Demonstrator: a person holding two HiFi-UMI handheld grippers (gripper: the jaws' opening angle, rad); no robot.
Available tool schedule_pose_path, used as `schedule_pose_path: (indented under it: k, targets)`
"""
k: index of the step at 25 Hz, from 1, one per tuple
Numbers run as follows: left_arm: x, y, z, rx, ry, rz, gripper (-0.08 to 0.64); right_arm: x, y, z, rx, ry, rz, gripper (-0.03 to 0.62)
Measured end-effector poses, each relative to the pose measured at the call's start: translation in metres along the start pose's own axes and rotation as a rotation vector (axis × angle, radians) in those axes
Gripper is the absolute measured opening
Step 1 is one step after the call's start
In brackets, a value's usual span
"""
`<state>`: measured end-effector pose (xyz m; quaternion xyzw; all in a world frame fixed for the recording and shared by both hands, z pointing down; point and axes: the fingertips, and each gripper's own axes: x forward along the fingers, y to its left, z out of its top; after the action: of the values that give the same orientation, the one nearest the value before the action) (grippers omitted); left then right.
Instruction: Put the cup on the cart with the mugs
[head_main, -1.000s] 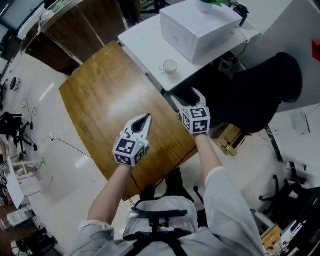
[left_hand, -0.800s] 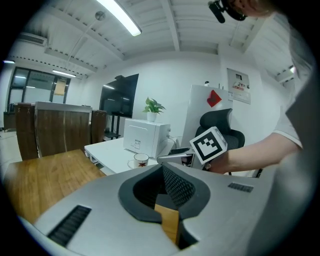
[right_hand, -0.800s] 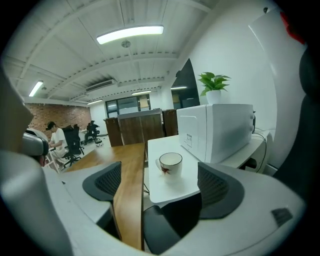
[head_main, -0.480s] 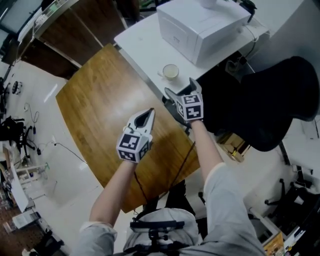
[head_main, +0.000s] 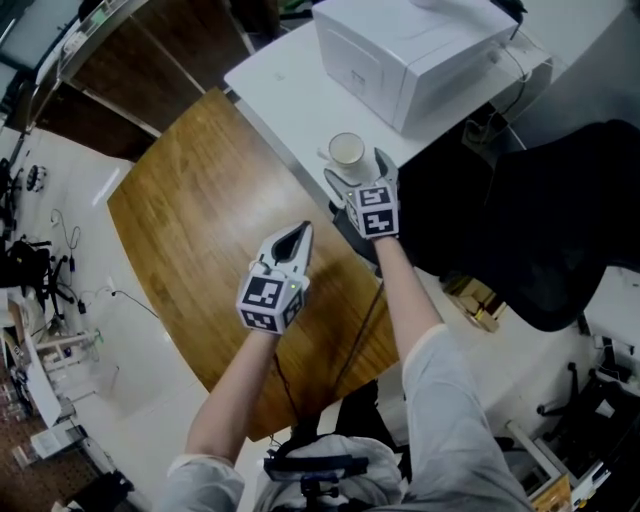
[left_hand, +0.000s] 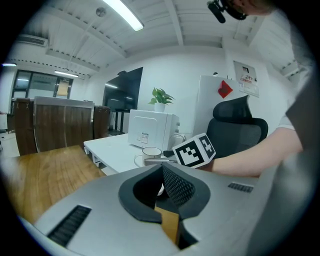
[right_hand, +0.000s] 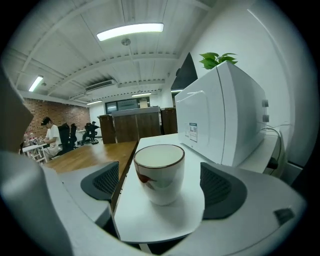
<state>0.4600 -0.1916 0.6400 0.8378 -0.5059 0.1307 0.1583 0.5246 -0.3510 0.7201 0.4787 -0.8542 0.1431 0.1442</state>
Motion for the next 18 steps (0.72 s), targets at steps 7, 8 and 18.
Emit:
schedule_pose_path:
  k: [7,8,18]
  targets:
    - [0.004,0.009,-0.009,0.0,0.019,0.009,0.004,0.019,0.002,0.005,-0.022,-0.044,-0.002,0.499]
    - [0.003,0.008,-0.009,0.0,0.023,0.008,0.005,0.02,0.002,0.004,-0.025,-0.046,-0.002,0.499]
    - [0.002,0.01,-0.013,0.018,0.021,0.014,0.005,0.027,0.002,0.01,-0.057,-0.05,-0.01,0.391]
